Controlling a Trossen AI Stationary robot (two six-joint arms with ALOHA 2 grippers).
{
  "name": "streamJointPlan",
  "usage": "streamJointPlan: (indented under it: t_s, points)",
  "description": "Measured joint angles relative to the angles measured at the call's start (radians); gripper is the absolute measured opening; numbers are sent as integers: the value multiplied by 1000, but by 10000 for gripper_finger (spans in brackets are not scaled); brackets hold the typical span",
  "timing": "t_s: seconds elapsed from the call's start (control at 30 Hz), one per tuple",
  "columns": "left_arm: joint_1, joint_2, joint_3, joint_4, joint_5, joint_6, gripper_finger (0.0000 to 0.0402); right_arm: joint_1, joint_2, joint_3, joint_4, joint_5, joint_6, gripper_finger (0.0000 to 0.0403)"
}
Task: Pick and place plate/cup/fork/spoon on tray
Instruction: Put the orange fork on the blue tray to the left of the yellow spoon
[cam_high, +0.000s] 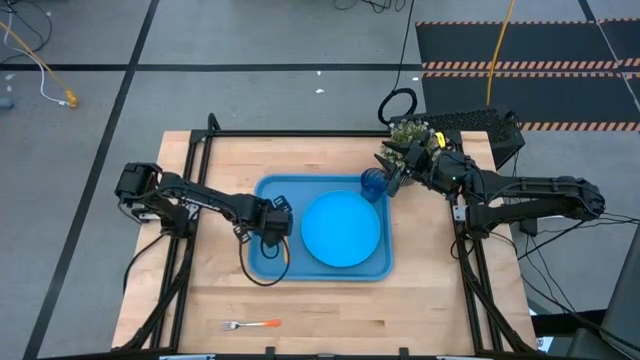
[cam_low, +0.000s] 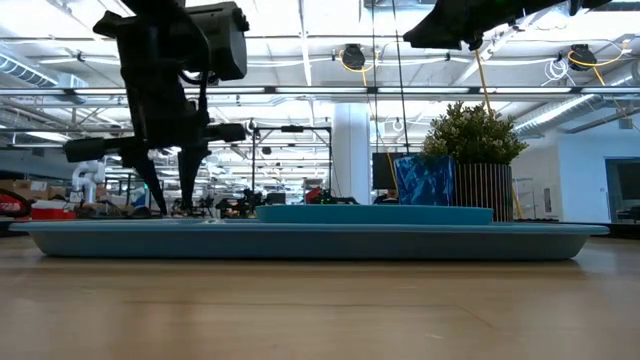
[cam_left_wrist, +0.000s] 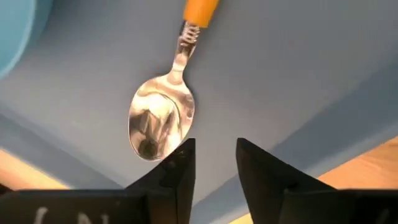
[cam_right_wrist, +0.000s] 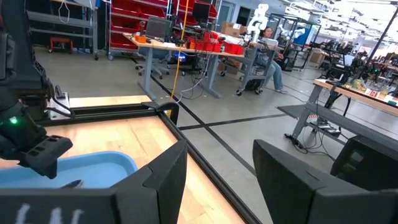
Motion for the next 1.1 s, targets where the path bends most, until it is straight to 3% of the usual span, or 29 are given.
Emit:
streamJointPlan:
  t_s: [0.1,0.33,0.53,0.7,0.93,1.1]
  points:
    - [0,0,0,0,0,-149,137,0,0,0,0,0,0,176]
    - [-1,0,2,53,1,-689,147,0,0,0,3,0,-16,176]
    - [-18,0,71,-25,226,-1032,147,-29,0,0,29,0,-44,176]
    - [-52,-1,175,-119,315,-1349,147,-50,0,0,27,-3,-45,176]
    - [-251,-2,242,-123,385,-1480,147,-52,0,0,0,-7,-45,176]
    - [-361,-2,242,2,329,-1893,147,-52,0,0,23,-7,-83,176]
